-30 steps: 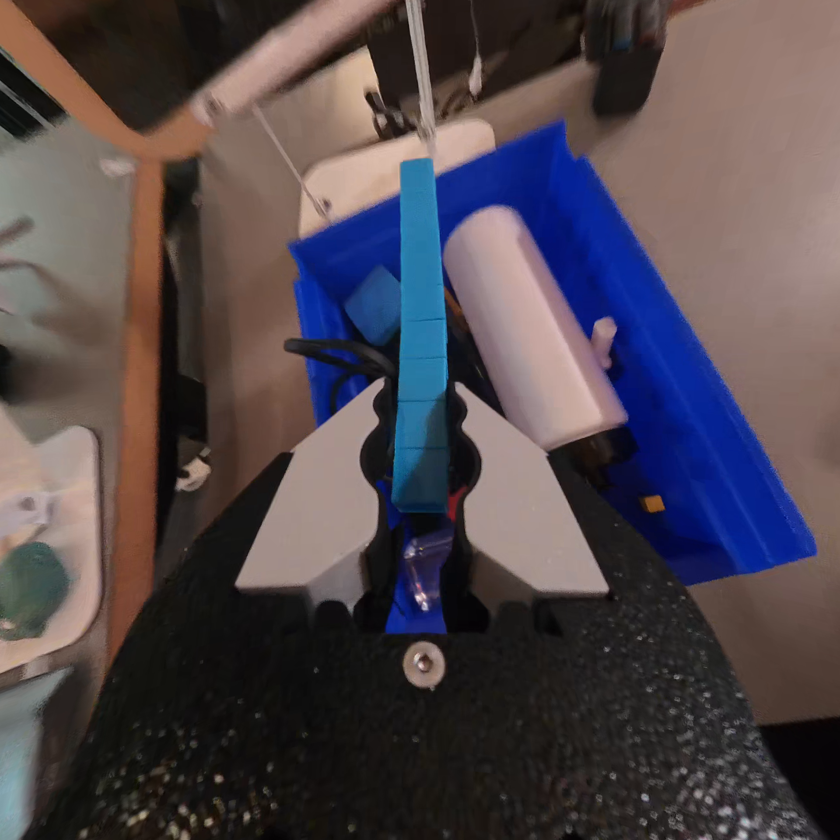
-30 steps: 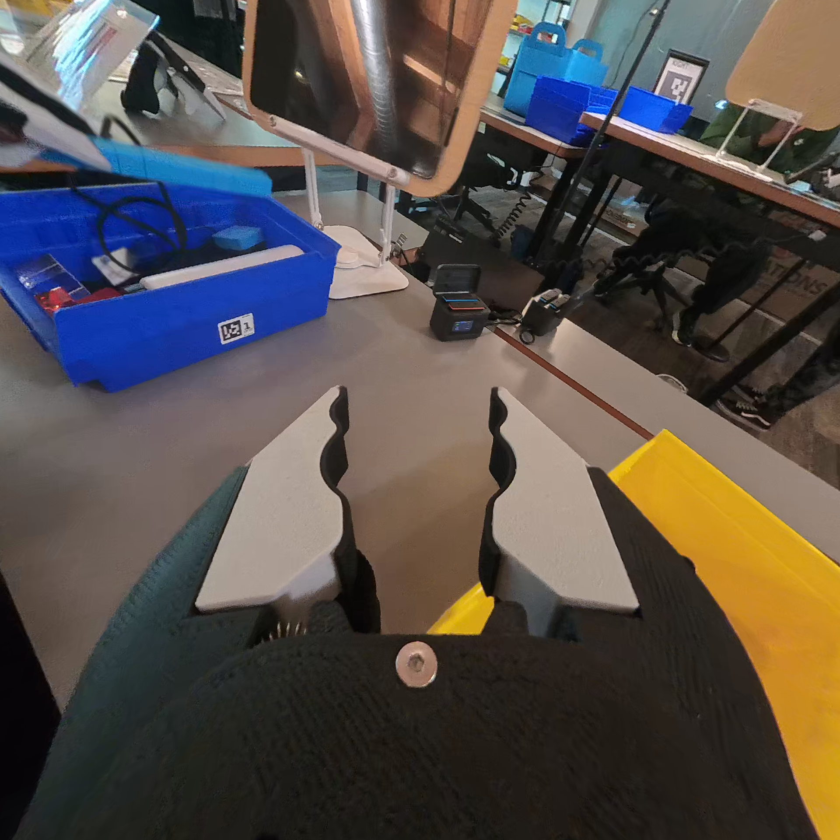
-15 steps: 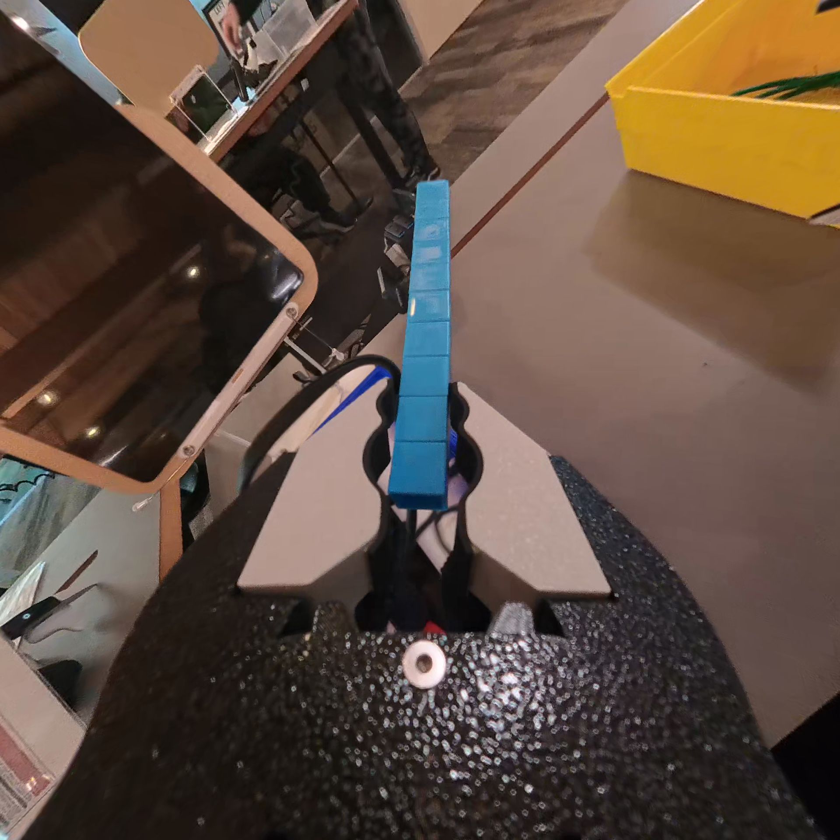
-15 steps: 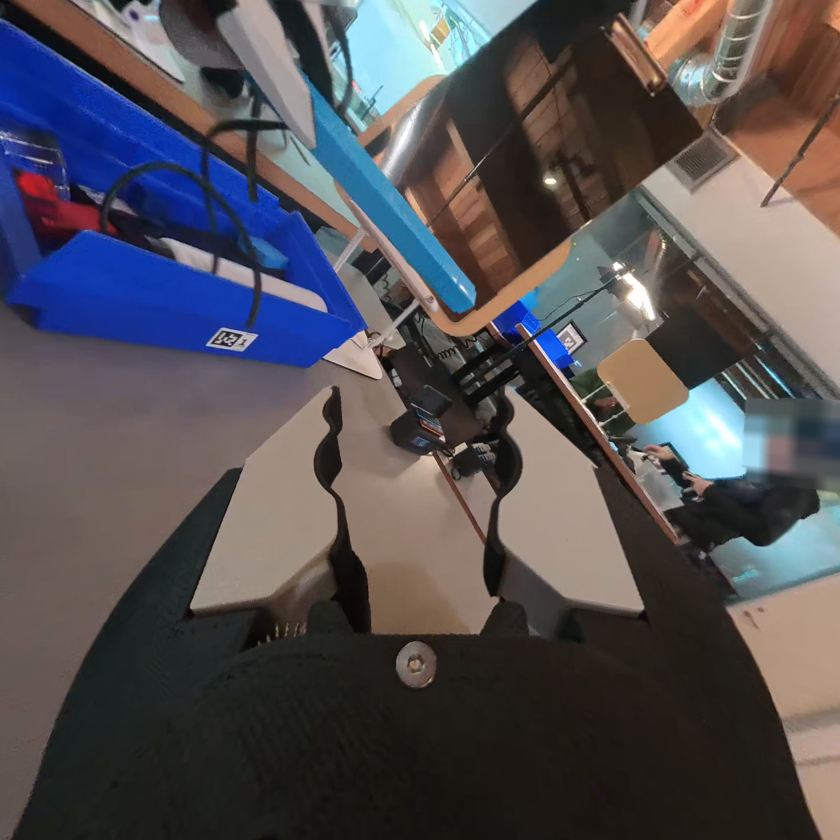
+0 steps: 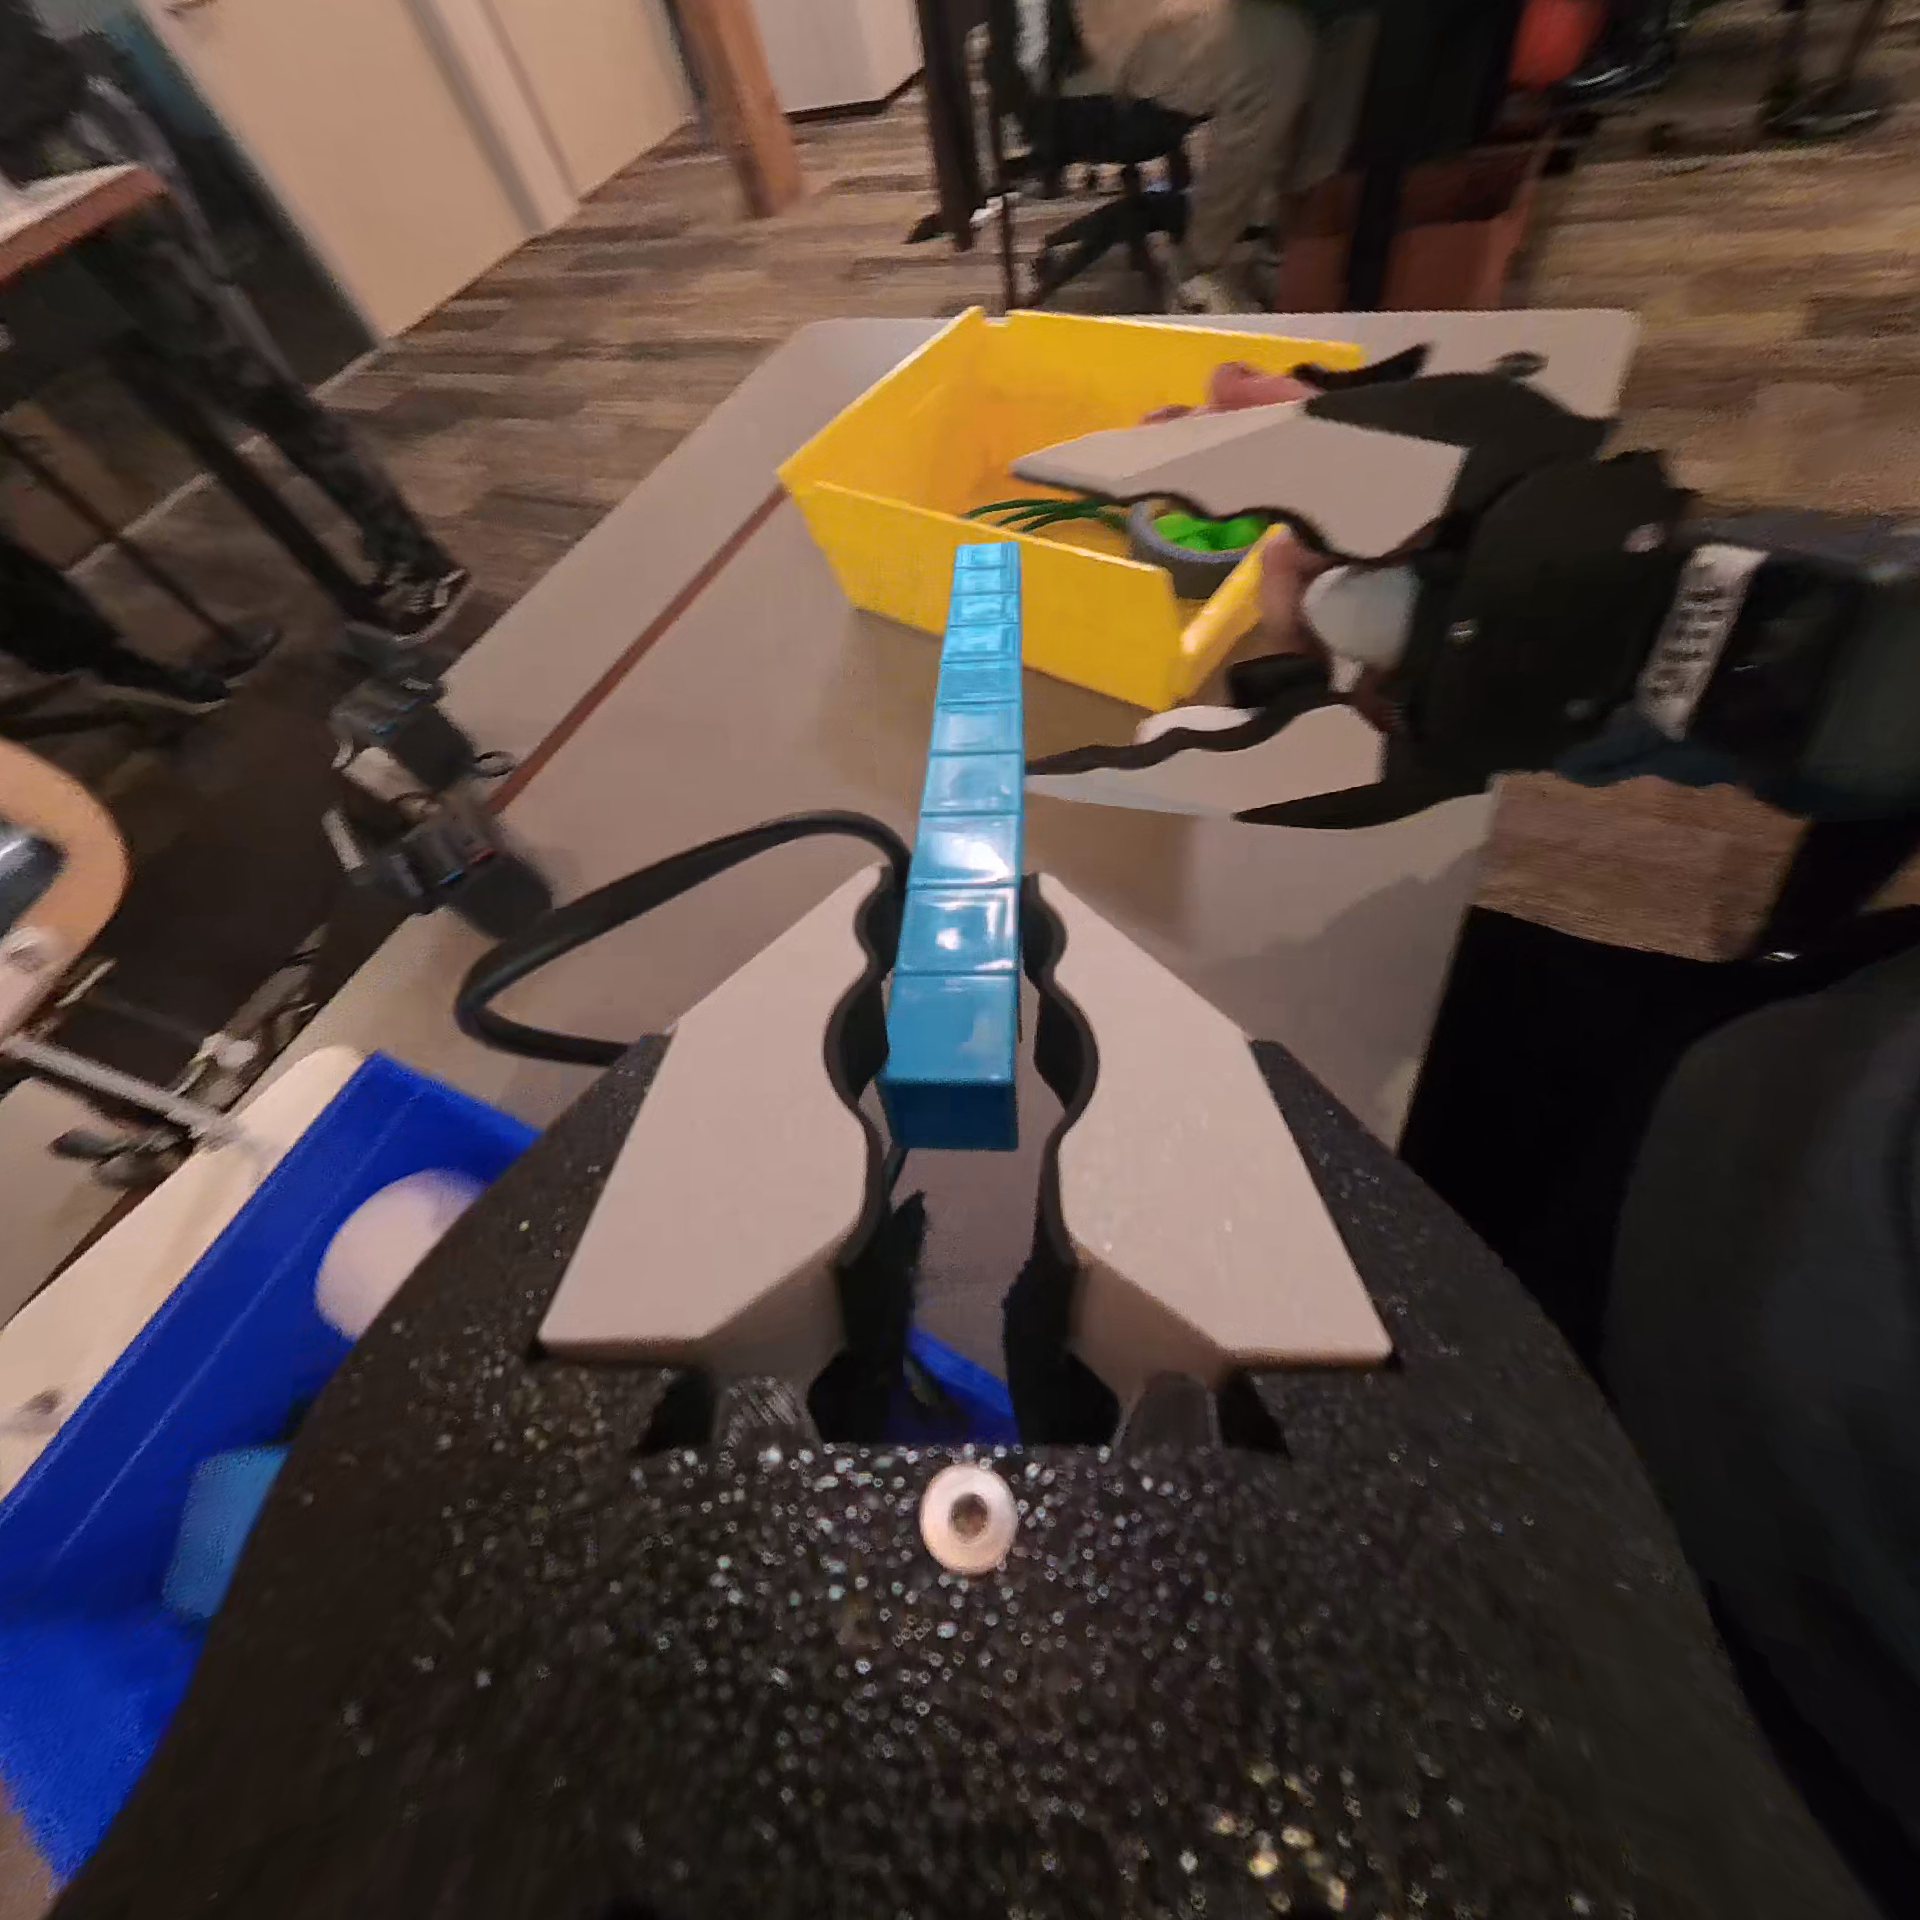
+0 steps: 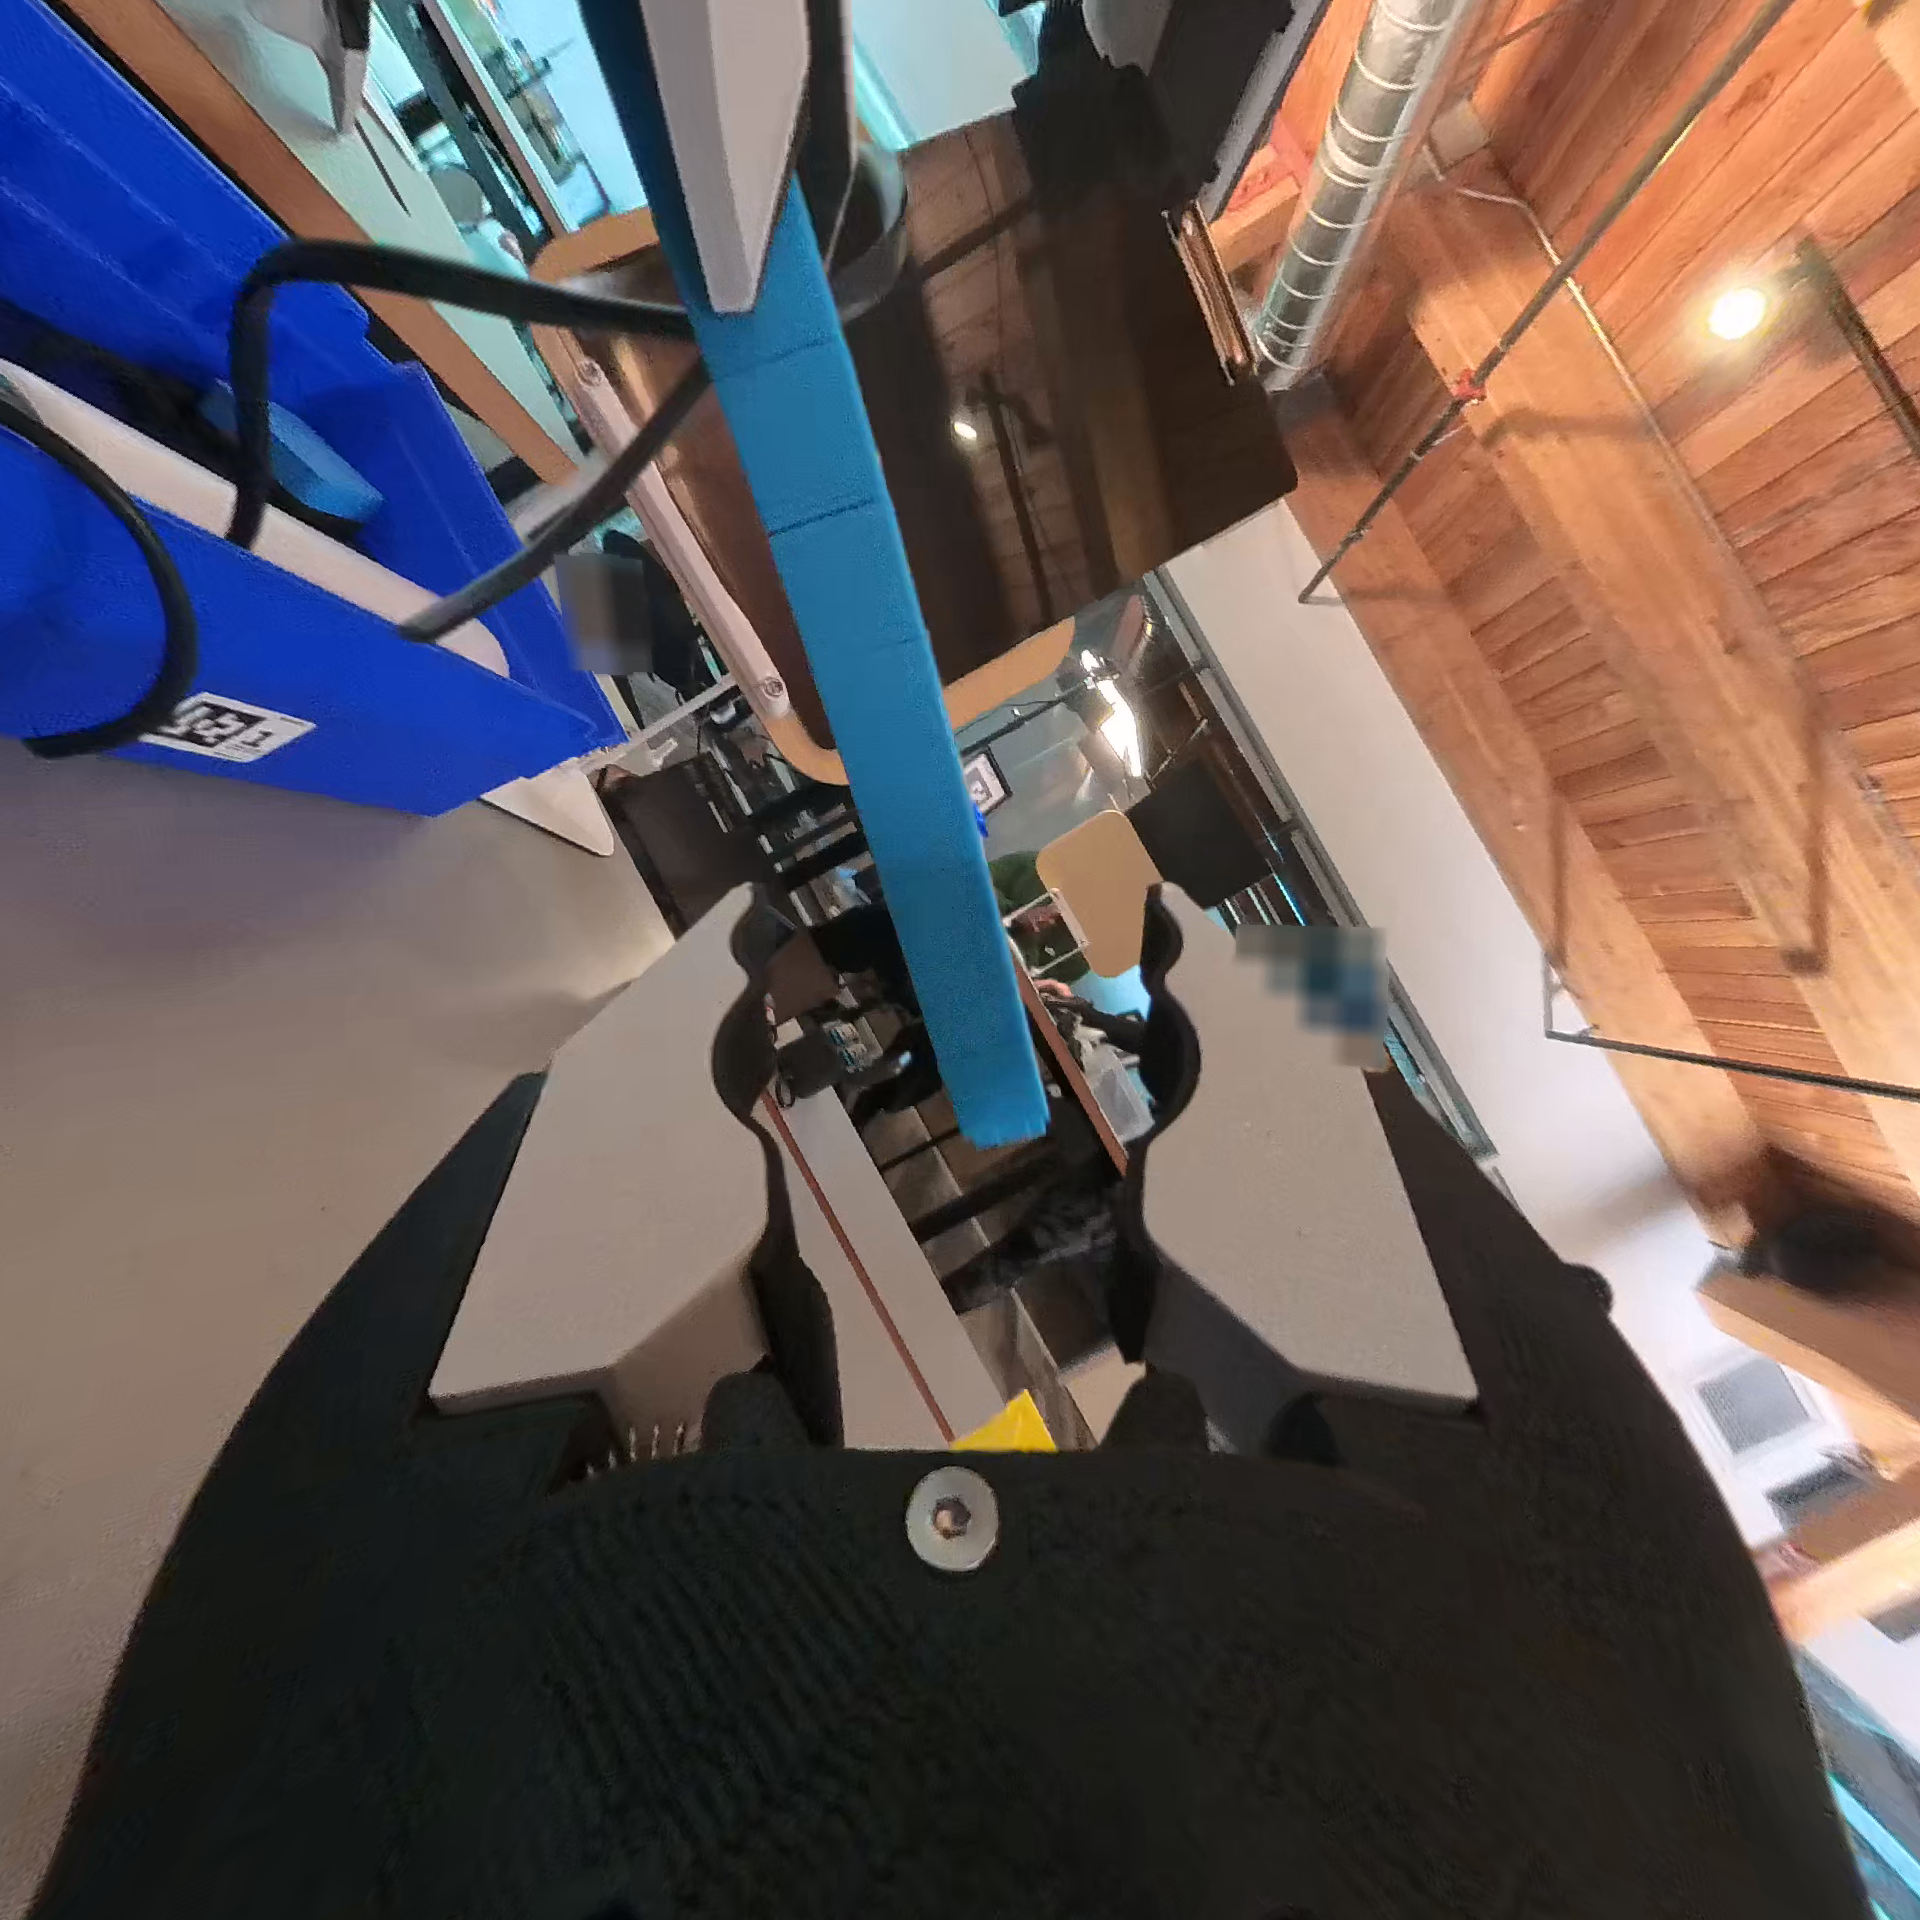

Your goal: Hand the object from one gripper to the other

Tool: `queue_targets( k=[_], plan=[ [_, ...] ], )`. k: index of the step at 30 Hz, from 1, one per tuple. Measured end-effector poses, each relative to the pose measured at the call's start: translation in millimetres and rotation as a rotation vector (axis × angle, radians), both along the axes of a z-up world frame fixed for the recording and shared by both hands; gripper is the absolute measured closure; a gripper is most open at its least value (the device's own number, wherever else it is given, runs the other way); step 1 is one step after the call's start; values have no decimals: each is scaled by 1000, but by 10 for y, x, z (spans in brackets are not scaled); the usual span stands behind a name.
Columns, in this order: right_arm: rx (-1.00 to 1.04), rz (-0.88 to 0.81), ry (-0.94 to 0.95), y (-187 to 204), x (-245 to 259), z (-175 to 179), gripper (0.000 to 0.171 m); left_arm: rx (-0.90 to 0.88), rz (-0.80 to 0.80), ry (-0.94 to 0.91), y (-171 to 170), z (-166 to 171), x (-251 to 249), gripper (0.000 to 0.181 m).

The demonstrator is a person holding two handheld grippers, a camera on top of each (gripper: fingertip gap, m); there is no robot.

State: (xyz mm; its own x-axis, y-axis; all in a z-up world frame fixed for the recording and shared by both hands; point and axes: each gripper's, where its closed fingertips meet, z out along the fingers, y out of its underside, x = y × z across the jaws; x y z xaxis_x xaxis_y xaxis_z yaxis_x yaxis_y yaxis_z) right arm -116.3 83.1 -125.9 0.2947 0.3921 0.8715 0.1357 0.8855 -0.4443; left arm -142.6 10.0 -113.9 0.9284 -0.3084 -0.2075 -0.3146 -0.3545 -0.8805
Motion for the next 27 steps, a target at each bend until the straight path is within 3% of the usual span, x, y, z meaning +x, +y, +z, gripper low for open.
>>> queue_targets(
  k=[1, 2, 3, 7, 13, 21, 25, 27],
  plan=[
    [6, -23, 1, 30, 3, -5, 114, -6, -34, -8, -4, -8, 70, 160],
    [21, -49, 6, 62, 16, -5, 142, -11, -54, -14, -4, -15, 115, 160],
    [42, -56, 6, 68, 25, -10, 149, -11, -54, -23, 4, -16, 127, 160],
    [27, -50, -71, 65, -36, -68, 150, -32, -4, -131, 17, -33, 35, 158],
    [60, -21, -130, -90, -424, 177, 150, 47, 73, -272, -162, 113, -350, 158],
    [19, -4, -151, -214, -659, 210, 152, 199, 378, -195, -541, 353, -1027, 132],
    [22, -5, -148, -214, -658, 271, 152, 232, 347, -208, -597, 423, -1006, 126],
    [43, -9, -151, -213, -624, 292, 152, 257, 316, -158, -572, 481, -922, 113]
  ],
)
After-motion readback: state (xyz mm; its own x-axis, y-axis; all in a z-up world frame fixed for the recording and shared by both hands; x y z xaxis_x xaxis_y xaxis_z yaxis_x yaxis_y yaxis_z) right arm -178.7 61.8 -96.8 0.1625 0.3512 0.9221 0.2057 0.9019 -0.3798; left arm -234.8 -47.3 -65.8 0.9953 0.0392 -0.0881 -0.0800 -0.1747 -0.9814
